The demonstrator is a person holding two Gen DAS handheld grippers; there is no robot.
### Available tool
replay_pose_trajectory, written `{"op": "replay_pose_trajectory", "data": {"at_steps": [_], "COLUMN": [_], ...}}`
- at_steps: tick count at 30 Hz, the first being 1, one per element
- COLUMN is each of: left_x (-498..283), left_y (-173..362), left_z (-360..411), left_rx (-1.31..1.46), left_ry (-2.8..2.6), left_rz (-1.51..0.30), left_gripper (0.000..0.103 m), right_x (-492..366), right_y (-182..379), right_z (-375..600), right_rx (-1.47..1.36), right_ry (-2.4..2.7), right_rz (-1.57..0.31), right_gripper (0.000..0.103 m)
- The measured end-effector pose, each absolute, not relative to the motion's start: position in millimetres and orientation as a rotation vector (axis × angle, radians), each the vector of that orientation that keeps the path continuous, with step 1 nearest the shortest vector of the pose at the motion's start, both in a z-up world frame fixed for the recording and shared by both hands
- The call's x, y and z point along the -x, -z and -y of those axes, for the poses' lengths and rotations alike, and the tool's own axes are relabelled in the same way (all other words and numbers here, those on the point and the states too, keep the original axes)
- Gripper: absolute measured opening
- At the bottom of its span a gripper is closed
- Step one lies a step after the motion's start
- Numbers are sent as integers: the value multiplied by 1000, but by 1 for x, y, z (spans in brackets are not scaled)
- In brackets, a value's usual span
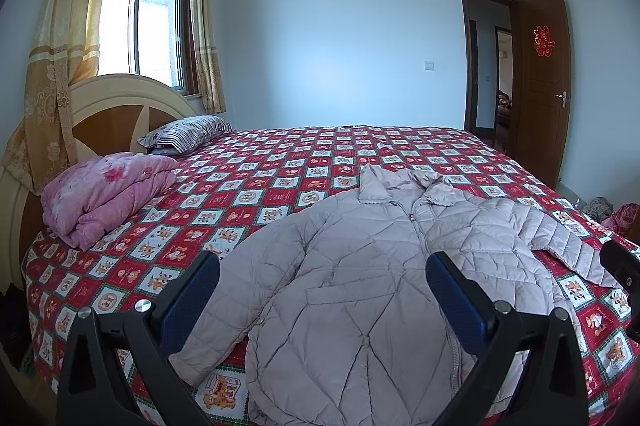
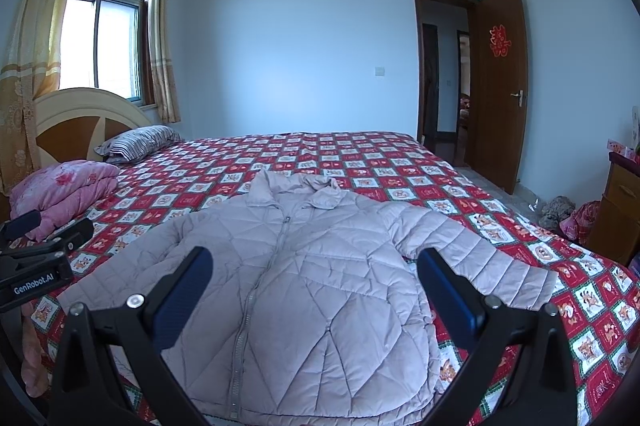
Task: Fold large clothes
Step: 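Grasp the jacket sleeve with the right gripper and lift it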
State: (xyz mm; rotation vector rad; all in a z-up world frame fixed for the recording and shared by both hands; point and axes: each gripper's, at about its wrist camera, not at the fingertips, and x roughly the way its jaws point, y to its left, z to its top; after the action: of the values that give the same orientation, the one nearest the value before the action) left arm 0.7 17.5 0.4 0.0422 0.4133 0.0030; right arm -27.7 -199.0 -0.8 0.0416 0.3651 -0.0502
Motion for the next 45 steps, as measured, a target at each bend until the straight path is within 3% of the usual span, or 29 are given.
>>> {"op": "replay_pose_trajectory", "data": {"at_steps": [18,27,36,41,43,44,45], "left_x": [-30,-133,-219,-246,-251,-252,-253], "left_y": [21,73,127,162,172,173,175], "left_z": [-4,9,-2,-6,-8,-8,-8], "left_rx": [-95,-151,-149,-169,-165,-163,-160], "left_ry": [14,-55,-167,-213,-211,-209,-205], "left_rz": [-416,-485,-590,-672,-700,-704,-710], "left_gripper": [102,102,102,102,102,102,102], "right_x": [8,-57,-72,-85,-89,-92,-92], "right_y": [17,84,143,151,149,152,152], "right_z": [219,395,539,534,530,535,537], "right_rx": [-84,-378,-562,-476,-417,-411,-408], "right_ry": [53,436,810,814,838,840,839], "right_rz": [-431,-629,-775,-813,-818,-819,-815], "right_gripper": [103,103,95,84,64,46,42]}}
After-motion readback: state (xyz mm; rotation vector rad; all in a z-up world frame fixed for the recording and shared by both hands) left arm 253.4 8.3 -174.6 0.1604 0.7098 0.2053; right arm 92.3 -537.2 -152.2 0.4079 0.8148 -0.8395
